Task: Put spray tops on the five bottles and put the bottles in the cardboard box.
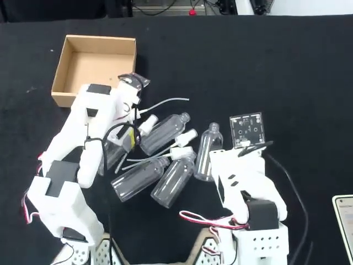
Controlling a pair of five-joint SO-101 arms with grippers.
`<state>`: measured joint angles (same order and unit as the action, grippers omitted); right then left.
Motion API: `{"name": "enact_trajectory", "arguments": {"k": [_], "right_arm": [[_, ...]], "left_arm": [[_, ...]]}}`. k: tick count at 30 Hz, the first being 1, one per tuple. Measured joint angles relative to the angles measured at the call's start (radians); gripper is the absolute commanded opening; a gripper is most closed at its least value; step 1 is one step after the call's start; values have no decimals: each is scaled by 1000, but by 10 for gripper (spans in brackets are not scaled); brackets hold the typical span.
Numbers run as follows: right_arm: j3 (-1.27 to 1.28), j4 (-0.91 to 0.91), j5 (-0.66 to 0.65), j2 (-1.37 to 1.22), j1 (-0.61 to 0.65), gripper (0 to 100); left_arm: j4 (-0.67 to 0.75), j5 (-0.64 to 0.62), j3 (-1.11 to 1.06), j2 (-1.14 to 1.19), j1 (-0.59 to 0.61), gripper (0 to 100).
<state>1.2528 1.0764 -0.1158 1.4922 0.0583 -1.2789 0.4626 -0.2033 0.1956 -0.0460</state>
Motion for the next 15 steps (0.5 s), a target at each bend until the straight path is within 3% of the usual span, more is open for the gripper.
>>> {"name": "enact_trajectory", "arguments": {"k": [10,15], "right_arm": [[0,0,0,0,0,116],[0,0,0,0,6,116]], "left_arm": [[-325,0,153,-210,92,123],[-393,57,138,-374,232,123]]}}
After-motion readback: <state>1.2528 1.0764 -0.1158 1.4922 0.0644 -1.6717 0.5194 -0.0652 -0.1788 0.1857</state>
